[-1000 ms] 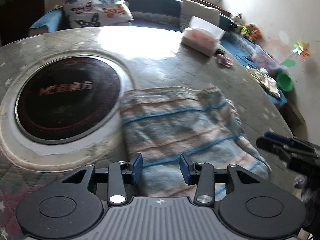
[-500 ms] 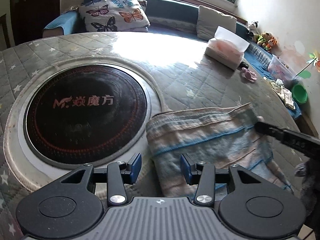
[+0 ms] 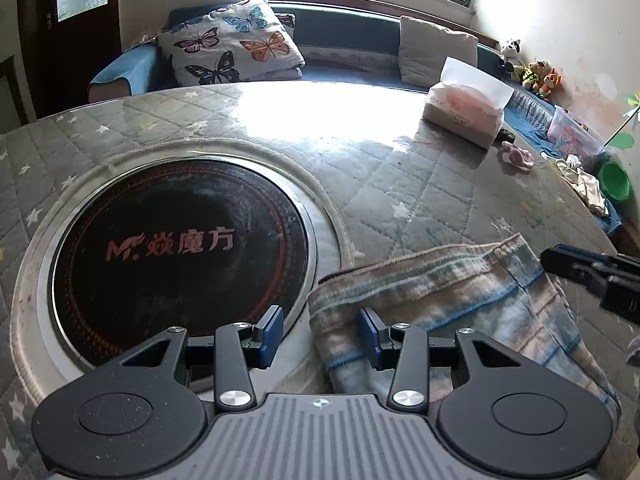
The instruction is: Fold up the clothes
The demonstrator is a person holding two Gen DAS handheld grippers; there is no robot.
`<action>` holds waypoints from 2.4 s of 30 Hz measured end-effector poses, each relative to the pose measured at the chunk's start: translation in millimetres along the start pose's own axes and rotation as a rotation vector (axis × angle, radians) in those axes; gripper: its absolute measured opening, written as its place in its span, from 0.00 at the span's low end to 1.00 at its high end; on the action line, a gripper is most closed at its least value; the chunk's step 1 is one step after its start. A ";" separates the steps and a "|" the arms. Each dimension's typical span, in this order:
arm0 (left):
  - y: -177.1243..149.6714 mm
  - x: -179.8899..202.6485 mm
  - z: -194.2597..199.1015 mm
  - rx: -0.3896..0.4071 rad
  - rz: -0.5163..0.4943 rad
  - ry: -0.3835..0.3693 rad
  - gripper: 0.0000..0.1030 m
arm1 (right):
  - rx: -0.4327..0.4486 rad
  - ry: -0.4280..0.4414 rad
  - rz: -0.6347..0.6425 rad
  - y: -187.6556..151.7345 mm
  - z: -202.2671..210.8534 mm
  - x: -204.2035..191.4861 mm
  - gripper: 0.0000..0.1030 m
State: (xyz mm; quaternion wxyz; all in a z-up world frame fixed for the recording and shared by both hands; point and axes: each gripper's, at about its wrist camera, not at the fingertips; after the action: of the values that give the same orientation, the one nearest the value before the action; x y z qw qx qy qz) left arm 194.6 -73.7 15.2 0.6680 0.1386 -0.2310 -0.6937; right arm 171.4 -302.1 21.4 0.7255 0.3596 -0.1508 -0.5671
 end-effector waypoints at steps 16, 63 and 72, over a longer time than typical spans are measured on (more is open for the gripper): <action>1.5 6.7 6.7 0.038 -0.061 0.001 0.42 | -0.059 0.001 0.060 -2.3 -5.1 -3.8 0.26; -130.2 91.7 50.7 0.049 -0.525 -0.199 0.44 | -0.051 0.012 0.082 -118.1 81.1 -13.3 0.19; -127.4 73.4 64.1 0.086 -0.448 -0.149 0.44 | -0.018 0.049 0.166 -111.1 87.5 -38.4 0.33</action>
State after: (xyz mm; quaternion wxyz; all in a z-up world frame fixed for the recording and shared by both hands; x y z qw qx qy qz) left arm 47.6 -137.6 14.2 0.4718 0.1632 -0.2724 -0.8225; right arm 25.2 -307.9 12.7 0.7766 0.3532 -0.1571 -0.4974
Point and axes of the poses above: each gripper's, at about its wrist camera, not at the fingertips, and z roughly against the way its jaws point, x to its right, y to its top, and after that the axes turned 9 degrees about -x, right-handed
